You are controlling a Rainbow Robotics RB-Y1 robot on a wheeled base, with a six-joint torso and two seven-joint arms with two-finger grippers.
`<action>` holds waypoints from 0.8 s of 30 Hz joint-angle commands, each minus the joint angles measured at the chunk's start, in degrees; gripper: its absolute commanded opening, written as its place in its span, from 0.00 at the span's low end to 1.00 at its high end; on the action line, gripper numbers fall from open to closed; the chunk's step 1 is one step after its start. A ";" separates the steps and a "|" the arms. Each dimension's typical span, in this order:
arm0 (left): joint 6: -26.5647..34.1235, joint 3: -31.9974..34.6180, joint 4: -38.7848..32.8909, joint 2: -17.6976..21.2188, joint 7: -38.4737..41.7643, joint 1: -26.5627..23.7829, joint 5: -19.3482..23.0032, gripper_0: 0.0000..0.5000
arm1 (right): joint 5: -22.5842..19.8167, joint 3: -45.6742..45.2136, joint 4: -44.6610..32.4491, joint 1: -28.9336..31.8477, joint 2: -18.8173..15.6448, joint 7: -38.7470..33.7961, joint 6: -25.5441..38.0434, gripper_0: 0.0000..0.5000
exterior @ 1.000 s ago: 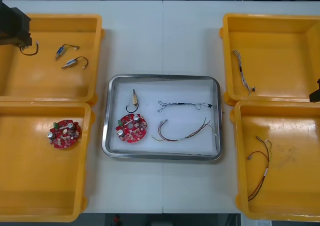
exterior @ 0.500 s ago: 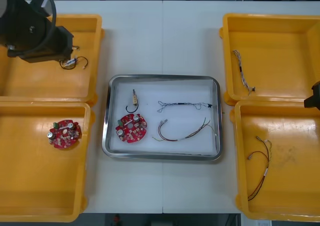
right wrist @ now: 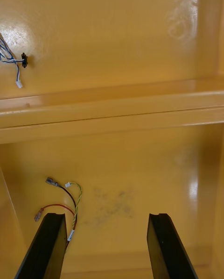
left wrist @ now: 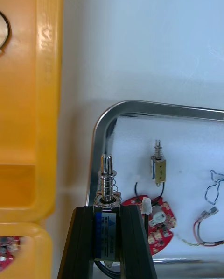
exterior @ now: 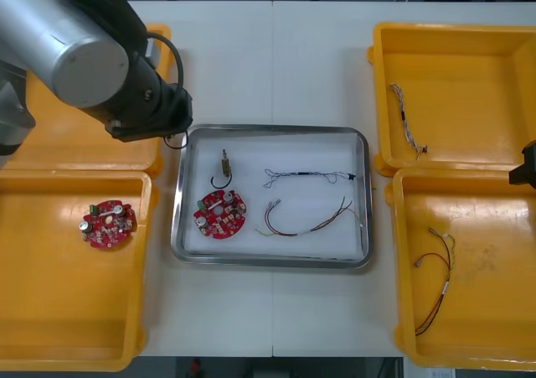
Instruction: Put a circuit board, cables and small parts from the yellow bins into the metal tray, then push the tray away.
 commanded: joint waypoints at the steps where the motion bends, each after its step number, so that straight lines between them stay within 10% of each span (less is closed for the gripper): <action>1: 0.47 -4.80 -2.02 -4.21 6.21 -3.18 -3.80 0.00 | 0.28 -1.99 -1.59 0.70 0.49 -1.88 0.21 1.00; 24: -4.54 -16.75 0.97 -14.49 11.74 -3.27 -19.36 0.00 | 0.10 -1.99 -1.59 0.70 0.76 -1.70 0.21 1.00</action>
